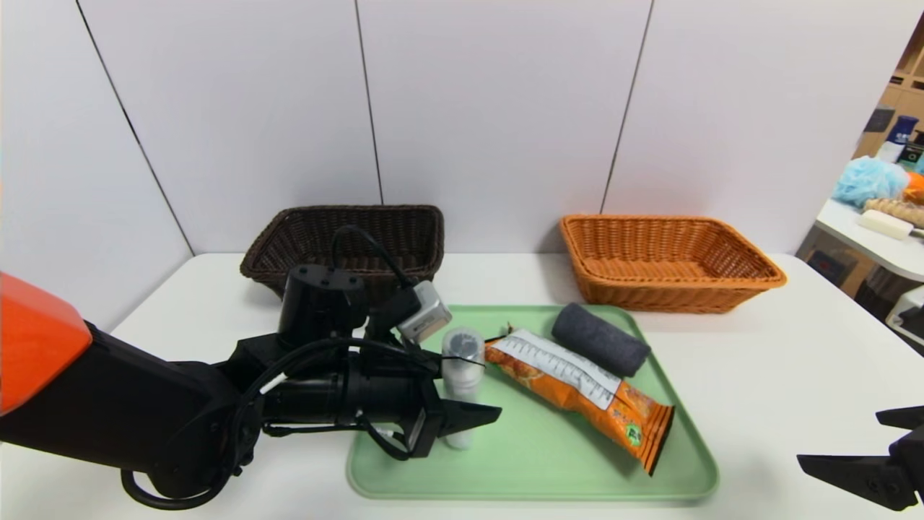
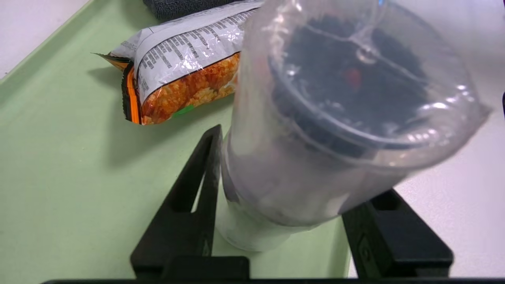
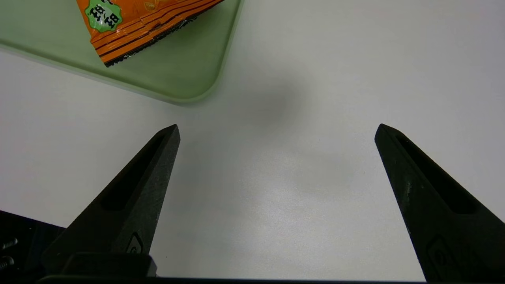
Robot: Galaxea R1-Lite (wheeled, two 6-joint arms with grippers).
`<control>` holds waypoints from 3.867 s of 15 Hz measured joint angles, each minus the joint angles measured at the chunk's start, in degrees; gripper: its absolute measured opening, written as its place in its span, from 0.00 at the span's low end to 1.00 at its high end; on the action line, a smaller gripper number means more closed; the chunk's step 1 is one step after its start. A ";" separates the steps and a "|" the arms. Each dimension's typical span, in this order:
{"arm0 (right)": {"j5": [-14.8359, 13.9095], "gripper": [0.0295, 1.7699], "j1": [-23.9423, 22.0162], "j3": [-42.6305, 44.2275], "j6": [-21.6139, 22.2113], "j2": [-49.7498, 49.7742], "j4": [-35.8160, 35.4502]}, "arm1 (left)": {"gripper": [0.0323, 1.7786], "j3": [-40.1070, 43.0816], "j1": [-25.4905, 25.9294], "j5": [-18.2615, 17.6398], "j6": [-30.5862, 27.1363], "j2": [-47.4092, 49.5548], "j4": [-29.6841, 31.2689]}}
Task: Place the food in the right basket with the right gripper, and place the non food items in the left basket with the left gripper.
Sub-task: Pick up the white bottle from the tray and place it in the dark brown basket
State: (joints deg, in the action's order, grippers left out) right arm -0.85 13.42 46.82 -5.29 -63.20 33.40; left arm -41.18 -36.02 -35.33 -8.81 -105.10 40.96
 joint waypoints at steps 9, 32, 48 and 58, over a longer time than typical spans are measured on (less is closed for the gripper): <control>-0.02 0.97 -0.06 -0.83 -0.02 0.74 -0.11 | 0.29 0.02 0.24 4.00 8.07 1.01 8.40; -0.09 0.97 -0.39 -1.71 -0.11 1.73 -0.72 | 0.29 -40.24 25.64 10.23 0.72 -13.23 -7.40; -0.13 0.97 -1.18 -3.13 -0.05 2.50 -0.63 | 0.29 -41.81 25.83 13.09 -2.62 -20.46 -10.25; 0.01 0.97 -1.22 -3.52 -0.05 3.66 -0.63 | 0.67 -42.52 25.83 13.18 -2.51 -19.87 -10.23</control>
State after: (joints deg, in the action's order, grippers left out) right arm -0.84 12.20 43.30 -5.34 -59.54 32.77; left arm -83.70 -10.19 -22.15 -11.33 -124.97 30.73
